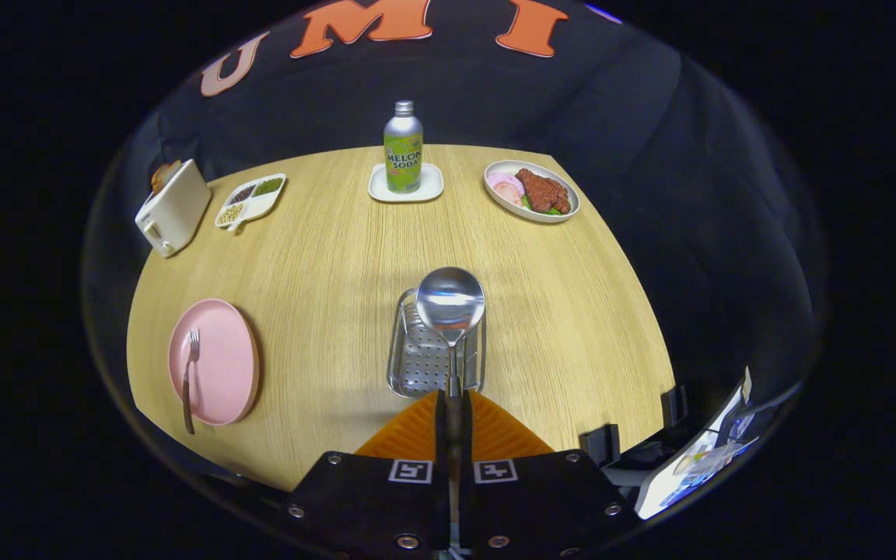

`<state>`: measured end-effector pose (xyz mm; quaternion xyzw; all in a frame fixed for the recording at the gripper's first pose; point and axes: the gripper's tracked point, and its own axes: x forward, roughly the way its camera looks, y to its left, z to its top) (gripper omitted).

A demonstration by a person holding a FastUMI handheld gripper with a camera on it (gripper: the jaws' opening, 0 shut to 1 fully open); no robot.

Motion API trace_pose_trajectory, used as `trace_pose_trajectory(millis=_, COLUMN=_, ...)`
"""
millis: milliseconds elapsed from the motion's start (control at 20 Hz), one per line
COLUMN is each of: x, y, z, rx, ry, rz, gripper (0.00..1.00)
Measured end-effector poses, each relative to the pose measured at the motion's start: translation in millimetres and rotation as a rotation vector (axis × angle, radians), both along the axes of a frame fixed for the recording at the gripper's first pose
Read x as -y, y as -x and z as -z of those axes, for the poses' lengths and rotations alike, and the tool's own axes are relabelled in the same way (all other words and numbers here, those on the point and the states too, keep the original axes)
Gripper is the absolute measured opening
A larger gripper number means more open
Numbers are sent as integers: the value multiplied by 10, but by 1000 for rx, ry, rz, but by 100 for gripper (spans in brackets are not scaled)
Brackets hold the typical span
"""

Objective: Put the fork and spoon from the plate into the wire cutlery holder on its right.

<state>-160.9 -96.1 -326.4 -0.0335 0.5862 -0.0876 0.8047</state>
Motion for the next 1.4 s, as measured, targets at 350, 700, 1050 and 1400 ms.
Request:
trace_pose_trajectory(millis=350, x=2, y=-99, z=12, rx=-62, ry=-38, rz=-20, gripper=8)
trace_pose_trajectory(millis=700, x=56, y=-348, z=13, rx=-11, ry=-20, rz=-25, gripper=8)
trace_pose_trajectory(millis=1050, x=-134, y=-717, z=-354, rx=235, ry=-71, rz=21, gripper=9)
trace_pose_trajectory(millis=1400, x=-612, y=-974, z=-862, rx=438, ry=-101, rz=-50, gripper=10)
